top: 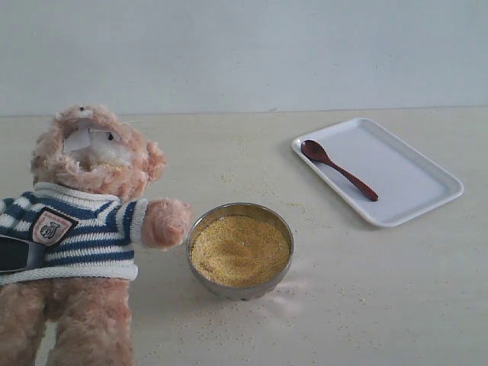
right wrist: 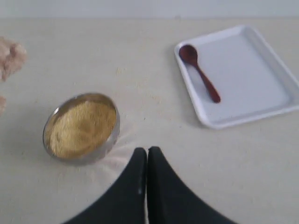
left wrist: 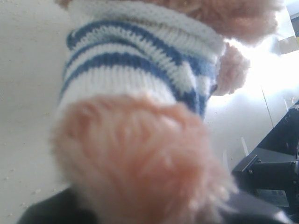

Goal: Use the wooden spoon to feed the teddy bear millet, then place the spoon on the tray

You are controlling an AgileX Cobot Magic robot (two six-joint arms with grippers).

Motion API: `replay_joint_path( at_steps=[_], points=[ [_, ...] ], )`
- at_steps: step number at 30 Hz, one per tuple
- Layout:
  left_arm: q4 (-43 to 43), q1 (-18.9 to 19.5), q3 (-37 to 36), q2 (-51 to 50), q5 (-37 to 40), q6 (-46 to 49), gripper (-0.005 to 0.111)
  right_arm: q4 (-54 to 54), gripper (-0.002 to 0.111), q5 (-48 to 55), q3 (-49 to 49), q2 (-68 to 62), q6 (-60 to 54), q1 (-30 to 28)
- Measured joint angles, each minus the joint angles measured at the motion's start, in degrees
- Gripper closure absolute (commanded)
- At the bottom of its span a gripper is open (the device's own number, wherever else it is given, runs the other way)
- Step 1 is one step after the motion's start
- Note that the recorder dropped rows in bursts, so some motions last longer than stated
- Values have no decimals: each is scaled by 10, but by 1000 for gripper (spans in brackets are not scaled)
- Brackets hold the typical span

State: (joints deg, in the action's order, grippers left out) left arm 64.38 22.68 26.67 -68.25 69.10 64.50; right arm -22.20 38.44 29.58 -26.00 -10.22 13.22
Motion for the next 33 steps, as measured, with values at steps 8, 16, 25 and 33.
replay_joint_path(
  at_steps=[8,16,25,33],
  points=[
    [0,0,0,0,0,0,102,-7,108,-150,-8,15,1,0],
    [0,0,0,0,0,0,102,61,108,-202,-56,103,8,0],
    [0,0,0,0,0,0,102,95,108,-238,-208,205,33,0],
    [0,0,0,0,0,0,102,155,108,-238,-291,233,98,0]
  ],
)
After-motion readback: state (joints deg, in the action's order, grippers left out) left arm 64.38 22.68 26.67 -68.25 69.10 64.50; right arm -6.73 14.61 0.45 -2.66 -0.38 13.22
